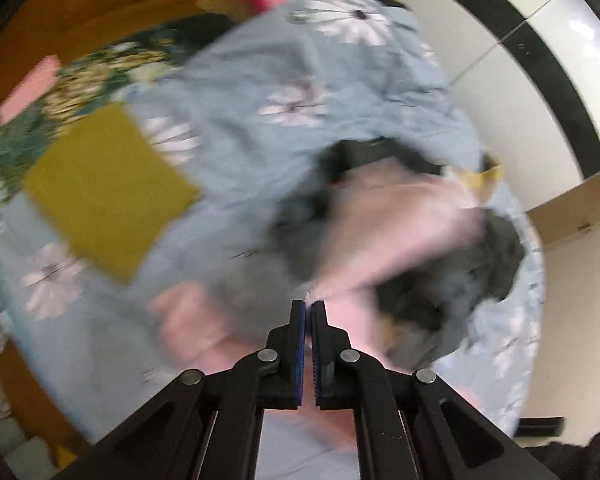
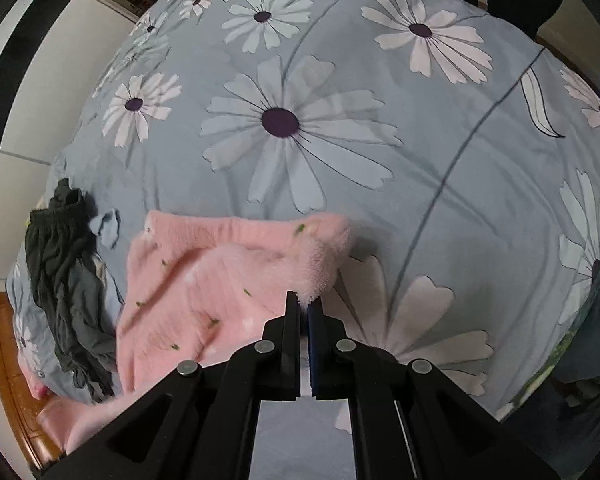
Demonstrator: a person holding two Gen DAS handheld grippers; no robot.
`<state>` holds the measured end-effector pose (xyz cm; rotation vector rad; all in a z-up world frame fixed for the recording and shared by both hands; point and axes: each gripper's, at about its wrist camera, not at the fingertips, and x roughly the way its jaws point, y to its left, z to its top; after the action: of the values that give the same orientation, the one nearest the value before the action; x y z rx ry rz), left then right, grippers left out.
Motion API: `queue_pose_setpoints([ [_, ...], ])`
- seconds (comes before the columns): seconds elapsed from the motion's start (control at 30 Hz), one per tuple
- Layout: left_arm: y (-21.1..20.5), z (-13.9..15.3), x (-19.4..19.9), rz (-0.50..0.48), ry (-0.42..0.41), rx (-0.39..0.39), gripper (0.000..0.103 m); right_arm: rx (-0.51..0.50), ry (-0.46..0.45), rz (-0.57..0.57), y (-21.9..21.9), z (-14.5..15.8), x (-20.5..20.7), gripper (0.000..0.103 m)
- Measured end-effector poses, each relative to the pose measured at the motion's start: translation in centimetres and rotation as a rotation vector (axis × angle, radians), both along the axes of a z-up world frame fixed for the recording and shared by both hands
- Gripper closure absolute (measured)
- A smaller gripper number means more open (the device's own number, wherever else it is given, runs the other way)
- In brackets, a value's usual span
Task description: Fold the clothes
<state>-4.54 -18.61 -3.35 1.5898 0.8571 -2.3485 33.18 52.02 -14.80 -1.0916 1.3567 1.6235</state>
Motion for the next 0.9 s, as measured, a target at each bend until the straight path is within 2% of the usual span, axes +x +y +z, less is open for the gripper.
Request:
queue_pose_setpoints([
  [0.07,-2.0,-2.3,4.1,0.047,-0.083,-0.033,0.100,-0.026,-0.028,-0.008,-0.4,-1.2,0.9,0.100],
  [0.13,-4.2,-6.6,8.0,0.135,-0.167,-0.026,0.100,-0.055,-0.056,-0.020,-1.0,-2.5,1.7,0.100],
  [0.27,-6.3,-13.0,13.1,0.258,-0.271,-0.014,0.100,-0.099,-0.122,0.002,-2.1,-4.6,2.0,0.100],
  [0.4,-6.5,-14.5,14.6,0.335,-0.307,0.040,0.100,-0.093,-0.155,0.036,-2.3,-4.6,1.4,0.100],
  [0.53,-6.2,-12.9,13.3,0.218,-0.287,0.069,0.096,-0.078,-0.178,0.079,-2.0,-3.4,0.5,0.100],
  [0.6,-6.1,-11.0,11.9,0.149,-0.264,0.082,0.089,-0.063,-0.189,0.116,-2.0,-2.5,-0.3,0.099],
  [0.63,-5.8,-10.4,11.9,0.133,-0.251,0.090,0.078,-0.046,-0.205,0.143,-2.1,-1.9,-0.8,0.098],
  [0.67,-5.6,-9.6,11.3,0.109,-0.236,0.086,0.061,-0.020,-0.225,0.173,-2.1,-1.1,-1.5,0.094],
  [0.7,-5.4,-8.8,10.6,0.085,-0.221,0.081,0.056,0.007,-0.244,0.198,-2.1,-0.4,-2.2,0.091],
  [0.77,-5.0,-7.8,8.7,0.035,-0.196,0.056,0.049,0.061,-0.269,0.250,-2.0,0.9,-3.8,0.078],
  [0.8,-4.6,-7.4,7.6,-0.005,-0.188,0.017,0.046,0.089,-0.262,0.277,-1.8,1.5,-4.8,0.073],
  [0.83,-4.3,-7.5,6.6,-0.030,-0.186,-0.013,0.040,0.110,-0.244,0.310,-1.4,1.7,-6.2,0.062],
  [0.87,-3.8,-8.1,5.2,-0.057,-0.194,-0.051,0.039,0.116,-0.223,0.343,-0.8,1.6,-8.0,0.056],
  [0.9,-3.7,-9.3,3.7,-0.070,-0.212,-0.054,0.039,0.114,-0.208,0.370,-0.3,1.2,-9.9,0.056],
])
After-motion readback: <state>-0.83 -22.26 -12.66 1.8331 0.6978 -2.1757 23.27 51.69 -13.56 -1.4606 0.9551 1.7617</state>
